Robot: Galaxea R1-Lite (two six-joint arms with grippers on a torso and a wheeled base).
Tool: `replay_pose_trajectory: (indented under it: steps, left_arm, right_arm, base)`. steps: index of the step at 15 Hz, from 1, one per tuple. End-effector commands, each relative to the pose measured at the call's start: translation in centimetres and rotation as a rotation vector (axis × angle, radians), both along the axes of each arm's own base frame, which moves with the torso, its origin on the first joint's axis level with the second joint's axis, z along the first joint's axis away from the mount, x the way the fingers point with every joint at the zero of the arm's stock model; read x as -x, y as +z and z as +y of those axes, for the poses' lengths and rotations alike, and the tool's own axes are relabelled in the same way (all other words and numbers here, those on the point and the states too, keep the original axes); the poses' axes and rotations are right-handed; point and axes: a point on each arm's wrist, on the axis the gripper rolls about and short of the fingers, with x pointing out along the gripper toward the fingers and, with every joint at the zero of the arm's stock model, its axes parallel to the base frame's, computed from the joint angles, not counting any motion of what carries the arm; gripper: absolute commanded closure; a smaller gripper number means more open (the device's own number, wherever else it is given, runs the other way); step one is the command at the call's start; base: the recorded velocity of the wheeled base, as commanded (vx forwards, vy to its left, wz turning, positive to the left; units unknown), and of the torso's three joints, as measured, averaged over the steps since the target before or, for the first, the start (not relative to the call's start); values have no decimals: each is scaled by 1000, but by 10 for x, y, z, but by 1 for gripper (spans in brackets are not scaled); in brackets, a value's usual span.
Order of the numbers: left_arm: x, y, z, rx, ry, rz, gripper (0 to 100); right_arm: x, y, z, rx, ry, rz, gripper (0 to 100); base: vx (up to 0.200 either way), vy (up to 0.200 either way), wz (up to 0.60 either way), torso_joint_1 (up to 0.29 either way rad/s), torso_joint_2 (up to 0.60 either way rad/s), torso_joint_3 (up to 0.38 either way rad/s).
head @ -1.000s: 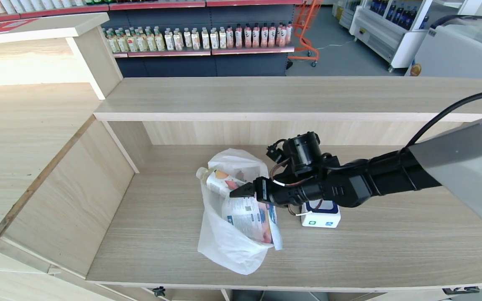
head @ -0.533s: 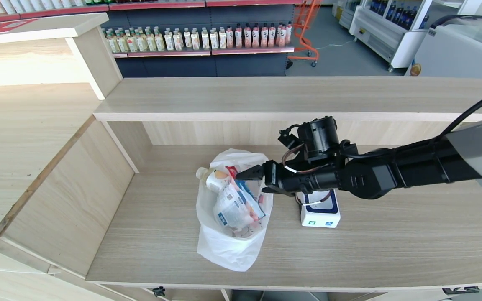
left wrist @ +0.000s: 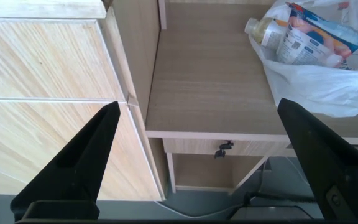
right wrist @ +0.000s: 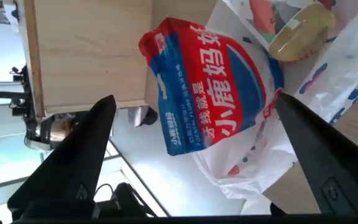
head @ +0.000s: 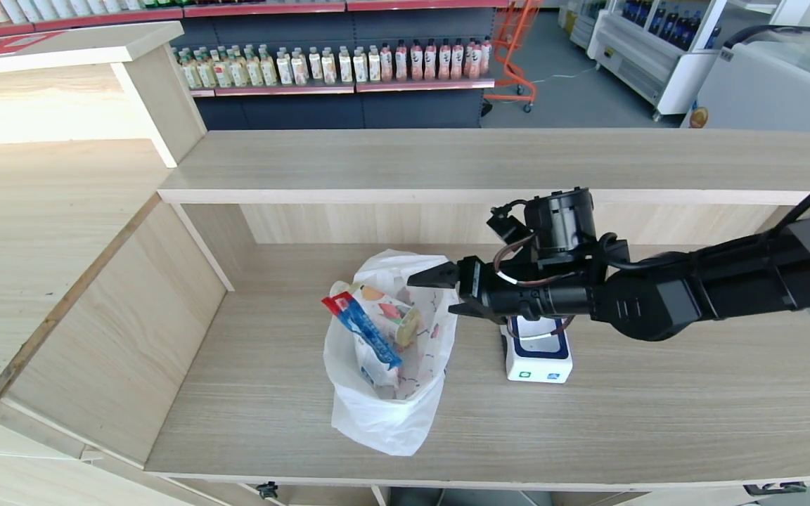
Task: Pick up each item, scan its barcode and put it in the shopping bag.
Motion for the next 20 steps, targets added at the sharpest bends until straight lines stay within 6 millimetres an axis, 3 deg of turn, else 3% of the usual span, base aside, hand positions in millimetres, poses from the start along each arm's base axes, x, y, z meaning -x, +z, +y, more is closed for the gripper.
replay_pose_trajectory:
  steps: [1,3,4,5,6,9,11,14,20]
  left_arm:
    - [0,0,0,0,0,0,0]
    - [0,0,0,0,0,0,0]
    - [0,0,0,0,0,0,0]
    - [0,0,0,0,2,0,0]
    - [0,0,0,0,0,0,0]
    - [0,0,0,0,0,0,0]
    - [0,0,0,0,2,0,0]
    - [0,0,0,0,0,0,0]
    - [0,0,0,0,0,0,0]
  right_arm:
    - [20,15,-52,12,-78,-16,0]
    - [61,35,-117,115,-151,-175,0]
    - [78,39,-139,175,-183,-250,0]
    - [121,44,-174,355,-299,-402,0]
    - [154,38,-193,475,-450,-434,0]
    - [260,-12,-212,550,-795,-408,0]
    - [313,-51,-212,501,-849,-523,0]
    - [358,-96,-214,575,-934,-572,0]
    - [362,-96,-214,563,-917,-632,0]
  base:
    - [0,0,0,0,0,0]
    - [0,0,0,0,0,0]
    - [0,0,0,0,0,0]
    - [0,0,0,0,0,0]
    - [0,0,0,0,0,0]
    - [0,0,0,0,0,0]
    - [0,0,0,0,0,0]
    - [0,0,0,0,0,0]
    - [0,0,0,0,0,0]
